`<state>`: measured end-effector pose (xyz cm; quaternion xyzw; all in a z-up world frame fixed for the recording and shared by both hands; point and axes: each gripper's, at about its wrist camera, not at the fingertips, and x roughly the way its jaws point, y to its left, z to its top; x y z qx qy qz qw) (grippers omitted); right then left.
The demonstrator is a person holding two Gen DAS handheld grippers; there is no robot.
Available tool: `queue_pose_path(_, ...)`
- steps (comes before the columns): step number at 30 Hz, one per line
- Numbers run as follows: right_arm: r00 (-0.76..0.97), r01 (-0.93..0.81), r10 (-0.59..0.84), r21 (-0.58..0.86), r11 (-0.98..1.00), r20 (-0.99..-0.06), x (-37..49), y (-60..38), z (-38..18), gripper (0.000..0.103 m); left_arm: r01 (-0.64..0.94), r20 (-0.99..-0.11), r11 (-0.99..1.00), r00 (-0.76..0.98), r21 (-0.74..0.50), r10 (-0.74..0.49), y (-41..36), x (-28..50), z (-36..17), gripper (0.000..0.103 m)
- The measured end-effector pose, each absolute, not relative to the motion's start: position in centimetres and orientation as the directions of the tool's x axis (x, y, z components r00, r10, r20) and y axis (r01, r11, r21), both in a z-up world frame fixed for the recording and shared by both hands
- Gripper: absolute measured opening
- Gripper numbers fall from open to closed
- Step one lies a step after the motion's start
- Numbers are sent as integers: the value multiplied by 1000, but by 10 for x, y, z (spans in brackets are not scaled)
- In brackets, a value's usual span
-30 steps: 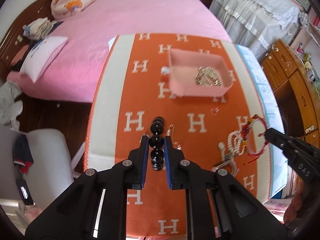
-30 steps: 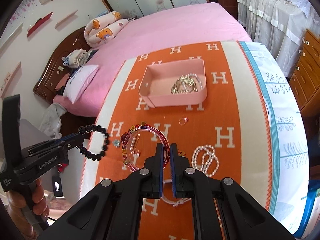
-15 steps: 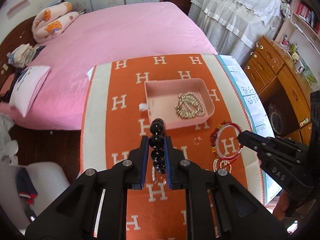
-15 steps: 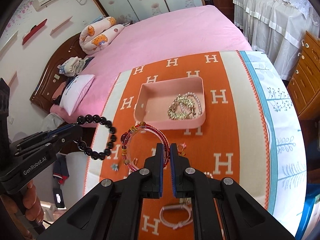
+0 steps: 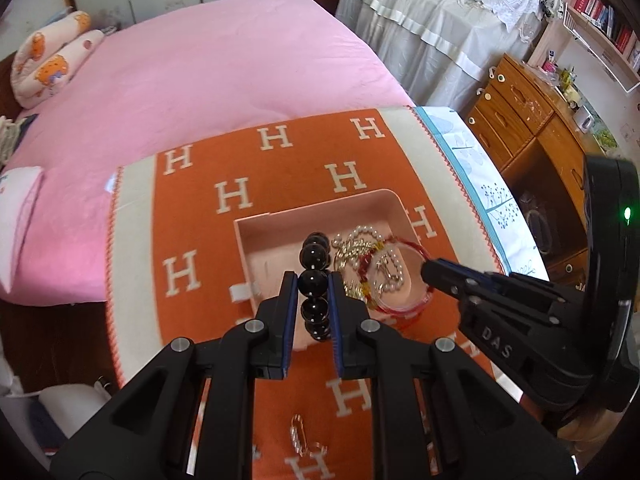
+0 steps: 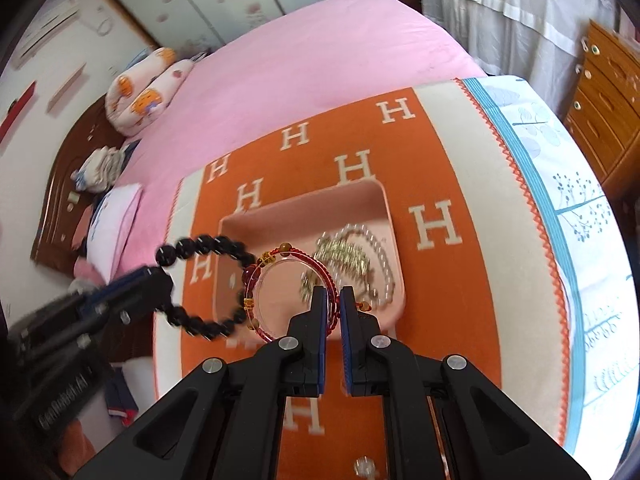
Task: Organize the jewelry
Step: 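Carry the bead bracelet and red bangles into the pink tray and open both tools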
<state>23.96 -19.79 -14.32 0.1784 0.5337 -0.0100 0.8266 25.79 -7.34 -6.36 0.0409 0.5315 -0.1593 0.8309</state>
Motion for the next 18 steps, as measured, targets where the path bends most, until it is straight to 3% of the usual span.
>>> queue_pose_path(7, 432, 249, 140, 267, 931, -891, 289, -194, -168, 6, 298, -941, 952, 294, -75, -166, -74, 288, -129, 13)
queue_pose_path(11, 415, 222, 153, 263, 939, -897, 309, -180, -182, 6, 298, -934, 951, 310, -81, -176, -63, 287, -131, 16)
queue_pose_path(15, 377, 193, 184, 272, 943, -908, 322, -165, -198, 10, 273, -928, 960, 340, -59, -154, -48, 283, -125, 45)
queue_pose_path(18, 352, 168, 221, 294, 941, -909, 326, -155, -207, 21, 229, -926, 971, 346, -70, -149, -34, 277, -119, 46)
